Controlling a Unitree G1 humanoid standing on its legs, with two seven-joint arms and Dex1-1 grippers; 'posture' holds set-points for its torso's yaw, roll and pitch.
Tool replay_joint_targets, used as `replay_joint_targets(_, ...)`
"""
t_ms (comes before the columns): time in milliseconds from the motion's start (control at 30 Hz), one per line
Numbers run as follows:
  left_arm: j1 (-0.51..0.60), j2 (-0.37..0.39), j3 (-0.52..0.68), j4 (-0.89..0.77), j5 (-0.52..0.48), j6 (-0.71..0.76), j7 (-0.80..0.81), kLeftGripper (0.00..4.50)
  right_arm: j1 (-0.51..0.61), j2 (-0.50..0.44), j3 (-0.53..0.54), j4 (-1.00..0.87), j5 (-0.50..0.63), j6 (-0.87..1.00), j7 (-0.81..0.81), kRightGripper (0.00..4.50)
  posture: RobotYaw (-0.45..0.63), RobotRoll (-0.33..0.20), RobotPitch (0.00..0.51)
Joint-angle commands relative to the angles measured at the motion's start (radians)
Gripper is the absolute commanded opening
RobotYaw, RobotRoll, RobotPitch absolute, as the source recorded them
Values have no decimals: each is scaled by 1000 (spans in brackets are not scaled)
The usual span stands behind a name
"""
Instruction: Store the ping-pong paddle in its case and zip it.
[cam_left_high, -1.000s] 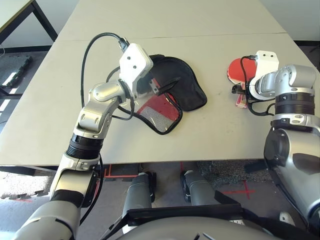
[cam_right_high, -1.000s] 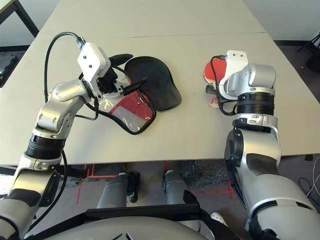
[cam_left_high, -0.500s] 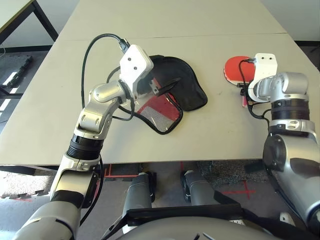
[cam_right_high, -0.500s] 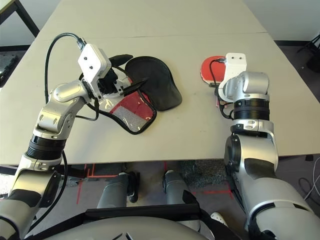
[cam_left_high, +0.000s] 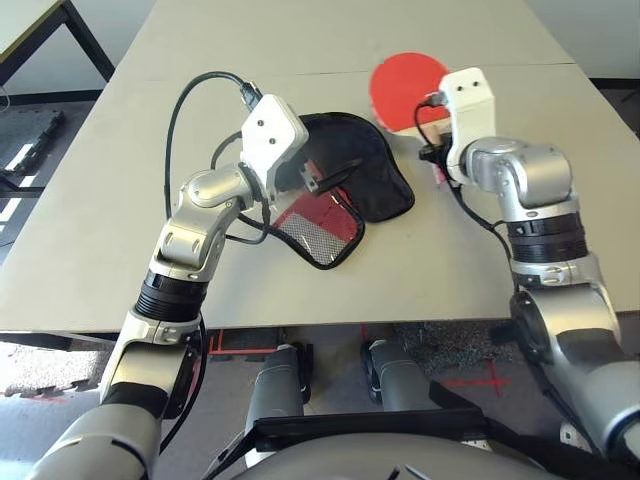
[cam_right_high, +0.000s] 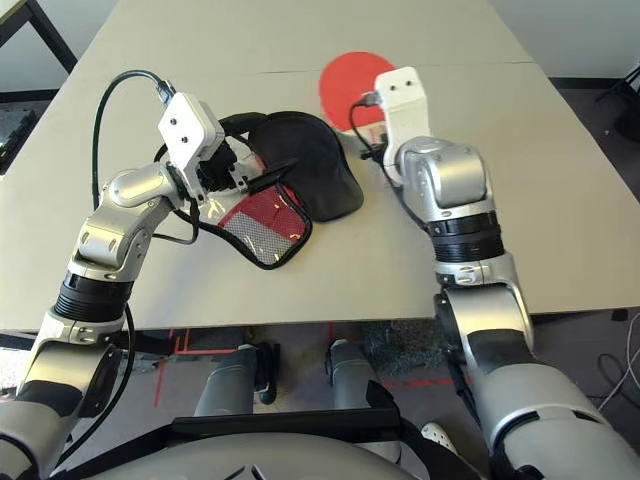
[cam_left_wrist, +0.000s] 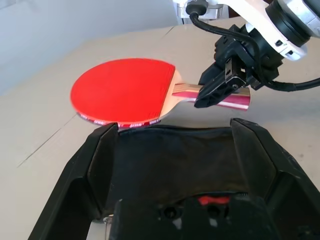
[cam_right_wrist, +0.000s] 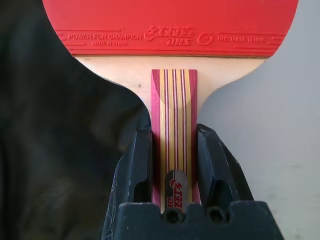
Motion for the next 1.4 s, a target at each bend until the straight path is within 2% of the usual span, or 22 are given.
replay_joint_targets(33,17,6,-6,-18,16,-2,-2,4500,-3,8,31,-30,20,23,37,1048,-37,0,160)
replay_joint_targets(400,27,0,-8,-27,25,-2,4,4500,-30,30,114,65,21,0,120,1048,-26,0,165)
replay_joint_targets(567,30,0,-6,-30,29,-3,7,4500,-74,37,101,183,21,-23,137,1048,-17,0,169)
replay_joint_targets(800,37,0,-5,-42,31,2,12,4500,-110,20,137,314,-2,-120,192,1048,-13,0,171)
replay_joint_targets(1100,39,0,-8,-44,35,2,12,4500,-149,61,107,421,-7,-142,213,1048,-10,0,174)
replay_joint_targets(1400,47,-1,-13,-52,39,6,12,4500,-156,97,84,432,2,-119,215,1048,-7,0,181)
